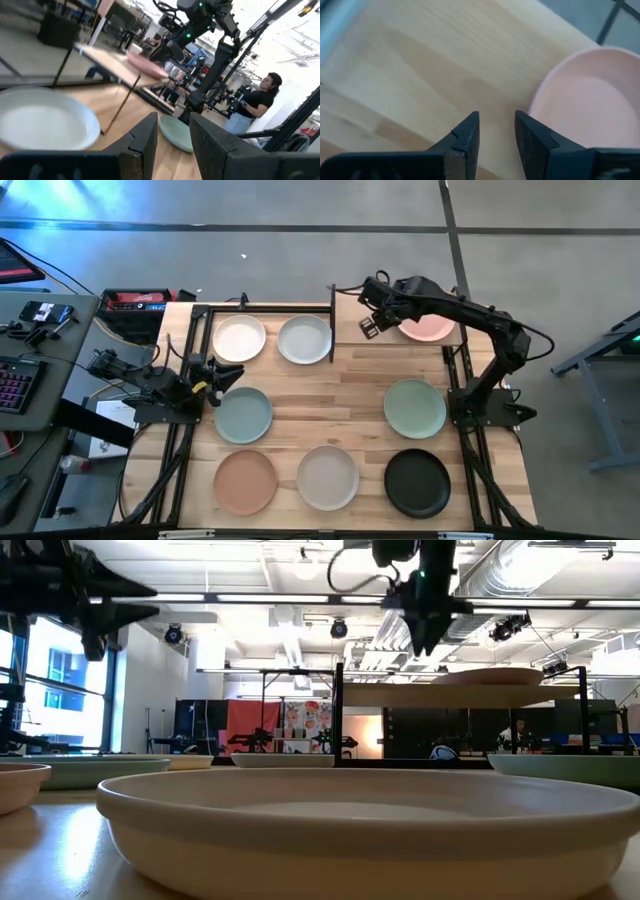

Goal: Place and stack plates onto a shelf
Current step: Stack the light blue plate on top of the light orange plate on the shelf

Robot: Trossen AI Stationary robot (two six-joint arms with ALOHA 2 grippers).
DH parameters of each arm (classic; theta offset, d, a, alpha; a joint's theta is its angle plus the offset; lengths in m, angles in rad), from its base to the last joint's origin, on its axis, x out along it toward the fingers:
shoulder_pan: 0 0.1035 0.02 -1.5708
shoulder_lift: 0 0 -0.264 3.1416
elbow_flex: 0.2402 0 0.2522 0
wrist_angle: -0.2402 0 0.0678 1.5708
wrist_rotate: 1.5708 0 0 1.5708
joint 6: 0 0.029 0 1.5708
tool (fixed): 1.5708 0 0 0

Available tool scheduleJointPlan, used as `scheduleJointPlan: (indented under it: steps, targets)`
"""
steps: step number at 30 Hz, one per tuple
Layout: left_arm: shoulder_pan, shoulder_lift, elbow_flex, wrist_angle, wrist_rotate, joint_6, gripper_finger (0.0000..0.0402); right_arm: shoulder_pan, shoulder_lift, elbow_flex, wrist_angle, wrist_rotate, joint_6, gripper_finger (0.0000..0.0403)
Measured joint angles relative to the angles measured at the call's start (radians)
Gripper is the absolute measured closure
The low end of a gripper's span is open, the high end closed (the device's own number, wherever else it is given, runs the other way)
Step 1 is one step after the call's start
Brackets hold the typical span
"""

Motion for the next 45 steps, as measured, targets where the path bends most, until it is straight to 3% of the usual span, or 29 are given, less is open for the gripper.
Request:
scheduleJointPlan:
  steps: [13, 22, 30, 37, 45]
  targets:
    - [0.0, 0.057, 0.288, -0.141, -0.125, 0.271, 0.03, 0.057, 0.0, 0.261, 0.009, -0.028, -0.077, 0.0304]
    - [0.001, 0.282, 0.523, -0.253, -0.195, 0.459, 0.03, 0.086, -0.001, 0.359, 0.069, -0.047, -0.203, 0.0304]
    - [0.068, 0.535, 0.654, -0.262, -0.196, 0.546, 0.03, 0.085, -0.001, 0.367, 0.118, -0.192, -0.263, 0.0304]
    - [0.234, 0.765, 0.747, -0.263, 0.05, 0.561, 0.03, 0.085, -0.001, 0.366, 0.122, -0.243, -0.275, 0.0304]
    - [0.493, 0.986, 0.76, -0.318, 0.392, 0.534, 0.03, 0.085, -0.001, 0.366, 0.109, -0.249, -0.316, 0.0304]
